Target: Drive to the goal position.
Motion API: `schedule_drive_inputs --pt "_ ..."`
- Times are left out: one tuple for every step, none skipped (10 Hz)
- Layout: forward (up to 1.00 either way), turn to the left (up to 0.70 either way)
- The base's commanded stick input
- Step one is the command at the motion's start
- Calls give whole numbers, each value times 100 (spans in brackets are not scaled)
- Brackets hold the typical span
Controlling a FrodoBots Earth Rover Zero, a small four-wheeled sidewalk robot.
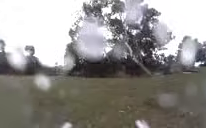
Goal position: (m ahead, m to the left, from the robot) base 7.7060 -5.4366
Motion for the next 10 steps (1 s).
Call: schedule_drive_inputs --pt "100 0" --pt "100 0" --pt "100 0" --pt "100 0" --pt "100 0" --pt "100 0" --pt "100 0" --pt "100 0" --pt "100 0" --pt "100 0"
